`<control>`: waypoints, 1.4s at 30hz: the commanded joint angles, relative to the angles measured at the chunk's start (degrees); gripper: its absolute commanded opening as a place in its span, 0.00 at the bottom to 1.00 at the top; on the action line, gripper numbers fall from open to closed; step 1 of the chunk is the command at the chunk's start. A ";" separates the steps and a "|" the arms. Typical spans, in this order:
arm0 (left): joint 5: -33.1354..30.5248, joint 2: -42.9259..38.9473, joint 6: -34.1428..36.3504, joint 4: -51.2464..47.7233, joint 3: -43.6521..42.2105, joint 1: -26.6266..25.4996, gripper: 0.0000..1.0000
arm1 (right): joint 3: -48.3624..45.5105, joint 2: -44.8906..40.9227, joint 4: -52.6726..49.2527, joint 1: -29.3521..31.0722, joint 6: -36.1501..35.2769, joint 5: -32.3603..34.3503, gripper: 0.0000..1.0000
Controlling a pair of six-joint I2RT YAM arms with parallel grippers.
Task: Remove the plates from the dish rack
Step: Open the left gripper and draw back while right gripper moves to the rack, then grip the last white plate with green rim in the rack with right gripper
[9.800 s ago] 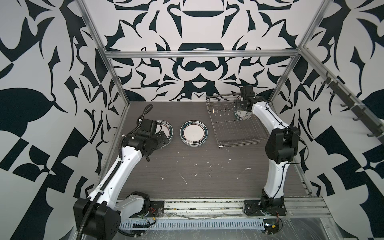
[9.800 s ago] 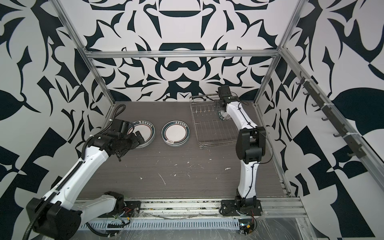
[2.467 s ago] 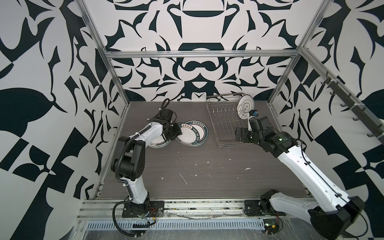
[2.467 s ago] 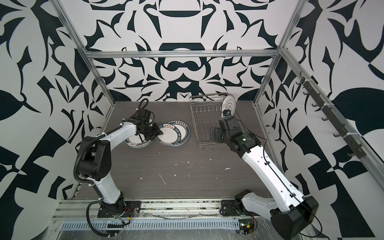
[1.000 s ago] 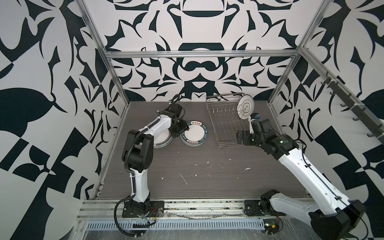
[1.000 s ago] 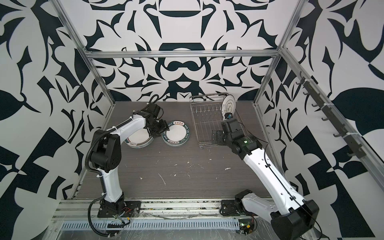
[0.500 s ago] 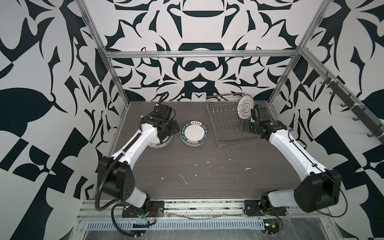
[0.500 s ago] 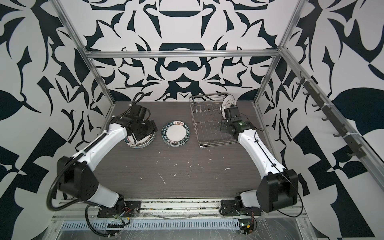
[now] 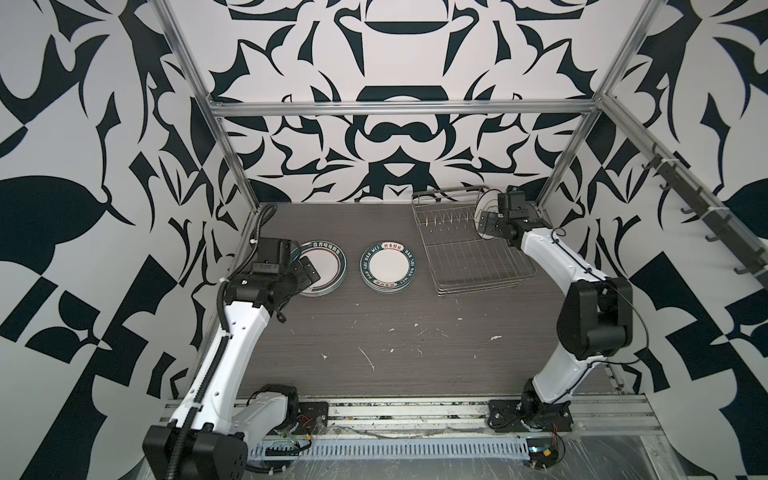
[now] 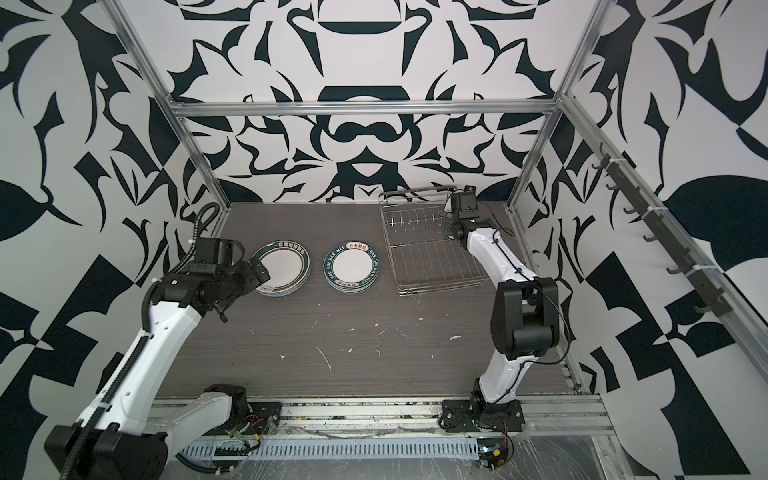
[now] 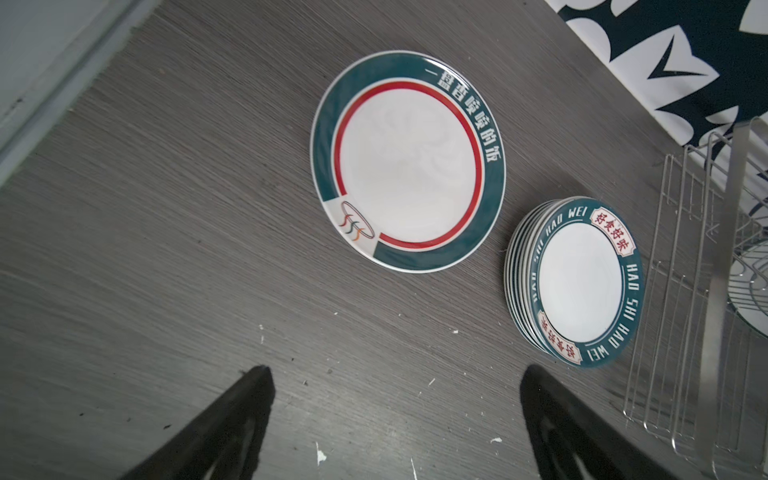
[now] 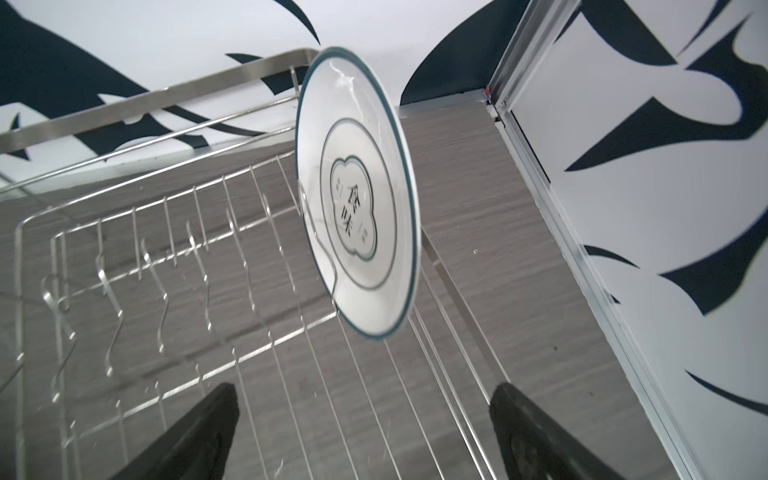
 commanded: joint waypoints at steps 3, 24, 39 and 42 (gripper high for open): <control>-2.21 -2.58 2.51 -5.28 -0.39 2.59 0.99 | 7.62 4.44 3.13 -0.84 -1.29 2.85 0.98; -4.85 -7.29 1.64 -7.82 -1.47 4.85 0.99 | 14.77 15.03 6.83 -4.18 -3.55 -1.95 0.53; -3.01 -7.33 0.23 -6.03 -3.44 4.80 0.99 | 14.52 15.25 7.31 -4.66 -5.61 -4.53 0.23; -3.06 -7.85 -0.01 -4.99 -4.17 4.84 0.99 | 14.38 15.07 6.82 -4.76 -5.77 -4.22 0.17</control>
